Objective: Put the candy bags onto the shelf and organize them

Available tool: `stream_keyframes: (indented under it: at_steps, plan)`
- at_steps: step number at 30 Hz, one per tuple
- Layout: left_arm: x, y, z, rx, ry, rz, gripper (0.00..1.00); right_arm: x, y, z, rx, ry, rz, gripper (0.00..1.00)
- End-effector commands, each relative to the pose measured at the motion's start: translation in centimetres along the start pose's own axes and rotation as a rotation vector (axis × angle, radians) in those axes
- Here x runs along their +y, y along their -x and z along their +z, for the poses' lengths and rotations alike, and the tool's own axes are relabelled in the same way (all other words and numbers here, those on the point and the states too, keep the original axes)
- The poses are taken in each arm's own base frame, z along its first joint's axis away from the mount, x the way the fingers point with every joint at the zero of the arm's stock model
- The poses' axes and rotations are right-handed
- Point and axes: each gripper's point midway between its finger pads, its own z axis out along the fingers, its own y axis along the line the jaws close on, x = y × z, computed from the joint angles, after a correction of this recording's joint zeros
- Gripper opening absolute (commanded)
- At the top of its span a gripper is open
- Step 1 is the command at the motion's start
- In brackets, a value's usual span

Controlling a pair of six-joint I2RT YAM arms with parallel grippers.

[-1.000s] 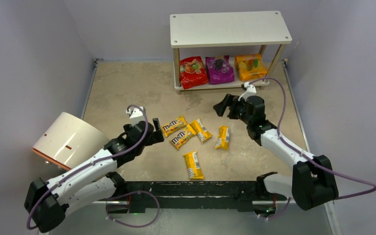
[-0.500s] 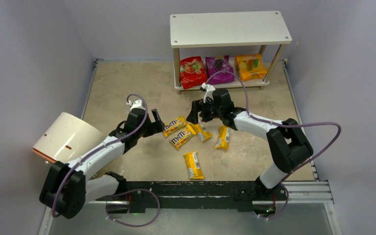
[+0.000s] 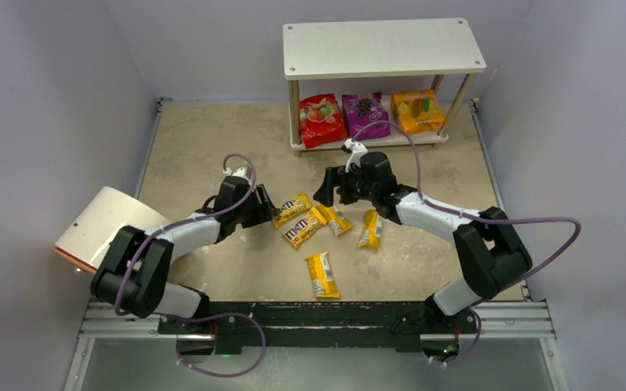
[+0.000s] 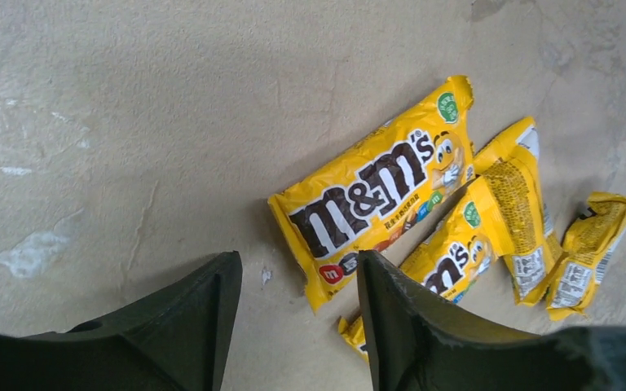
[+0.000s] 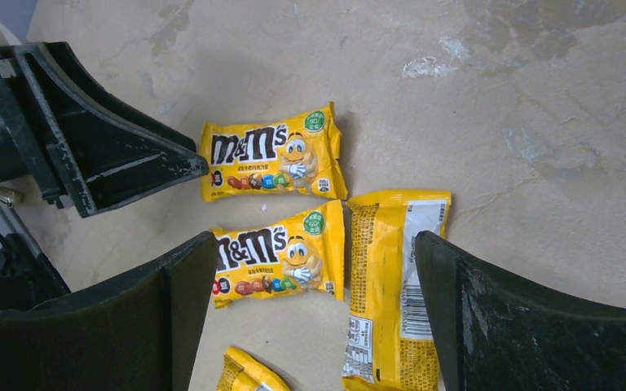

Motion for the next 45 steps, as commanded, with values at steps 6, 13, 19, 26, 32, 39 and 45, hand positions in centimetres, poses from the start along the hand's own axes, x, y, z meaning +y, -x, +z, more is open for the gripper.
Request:
stream_keyframes:
  at_steps: [6, 13, 19, 26, 32, 39, 45]
  plan:
    - [-0.6, 0.8, 2.7, -0.007, -0.026, -0.005, 0.39, 0.7, 0.9, -1.5, -0.059, 0.009, -0.018, 0.92]
    - [-5.6, 4.6, 1.9, -0.056, -0.195, 0.263, 0.00, 1.9, 1.7, -2.5, -0.121, 0.071, -0.067, 0.90]
    - [-13.0, 8.9, -4.4, -0.265, -0.446, 0.715, 0.00, 3.0, 1.6, -5.1, -0.100, 0.091, -0.174, 0.91]
    - [-17.8, 7.1, -10.6, -0.261, -0.762, 1.180, 0.00, 4.4, 2.5, -10.9, -0.152, 0.092, -0.435, 0.89]
    - [-20.6, 4.1, -12.5, -0.230, -0.912, 1.341, 0.00, 5.6, 2.5, -12.7, -0.196, 0.149, -0.574, 0.88]
    - [-22.6, 3.1, -13.5, -0.226, -0.962, 1.392, 0.00, 6.8, -0.5, -11.9, -0.047, 0.300, -0.591, 0.81]
    - [-23.1, 3.2, -13.9, -0.235, -0.978, 1.399, 0.00, 7.2, -2.5, -11.3, 0.014, 0.379, -0.556, 0.56]
